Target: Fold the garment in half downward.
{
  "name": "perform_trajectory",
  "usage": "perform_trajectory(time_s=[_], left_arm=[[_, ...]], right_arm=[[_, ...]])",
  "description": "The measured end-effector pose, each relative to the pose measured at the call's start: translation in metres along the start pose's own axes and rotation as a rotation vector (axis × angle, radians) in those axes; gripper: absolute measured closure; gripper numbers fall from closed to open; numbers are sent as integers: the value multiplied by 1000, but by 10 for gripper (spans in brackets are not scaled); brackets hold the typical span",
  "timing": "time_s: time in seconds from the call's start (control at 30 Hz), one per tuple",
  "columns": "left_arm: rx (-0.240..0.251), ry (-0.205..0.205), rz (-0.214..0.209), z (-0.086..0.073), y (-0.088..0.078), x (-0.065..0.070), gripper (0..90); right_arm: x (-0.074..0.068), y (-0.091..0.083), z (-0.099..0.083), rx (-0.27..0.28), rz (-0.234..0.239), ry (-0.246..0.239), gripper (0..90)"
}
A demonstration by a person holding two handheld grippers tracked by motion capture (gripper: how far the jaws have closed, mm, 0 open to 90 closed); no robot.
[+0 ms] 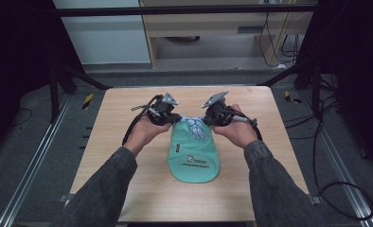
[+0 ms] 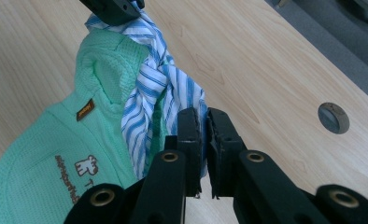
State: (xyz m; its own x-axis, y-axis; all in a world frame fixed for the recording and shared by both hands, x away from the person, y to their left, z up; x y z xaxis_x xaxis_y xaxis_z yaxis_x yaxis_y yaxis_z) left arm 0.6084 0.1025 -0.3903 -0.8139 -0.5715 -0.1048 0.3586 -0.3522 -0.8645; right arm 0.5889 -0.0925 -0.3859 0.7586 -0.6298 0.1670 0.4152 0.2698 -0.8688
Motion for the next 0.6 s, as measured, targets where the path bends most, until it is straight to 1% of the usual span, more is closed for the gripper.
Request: perform_trajectory(time_s=[0.17,0.33,0.47,0.5,0.57,0.6], left_arm=[[-2,6,8,1,-1,-4,854],[-2,11,14,3,-3,-4,855],[0,18,22,6,-4,-3,855],[3,21,32,8,-4,-2,855],[1,26,39,9,-4,-3,854],[7,21,38,10,-3,-3,854]], right_arm=[[0,1,1,9,-7,-7,848],[2,0,1,16,-20,-10,851],[5,0,-1,18,-25,-2,852],[6,0,-1,16,-33,2,851],[7,1,0,19,-37,2,851],[8,1,0,18,-39,2,850]])
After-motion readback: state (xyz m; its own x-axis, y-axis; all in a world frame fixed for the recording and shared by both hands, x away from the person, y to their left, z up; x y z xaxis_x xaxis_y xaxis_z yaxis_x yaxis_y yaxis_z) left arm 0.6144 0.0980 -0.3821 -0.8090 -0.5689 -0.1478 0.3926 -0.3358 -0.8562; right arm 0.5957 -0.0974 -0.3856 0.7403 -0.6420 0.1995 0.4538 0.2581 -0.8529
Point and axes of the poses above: each handheld gripper's, and its own axes: y roughly forward along the jaws, z roughly out of its top, x roughly to its right, the point moved 3 cm from there along y, roughly forward along the jaws, and after that the axes turned 14 degrees about -x, right-handed, at the moved point
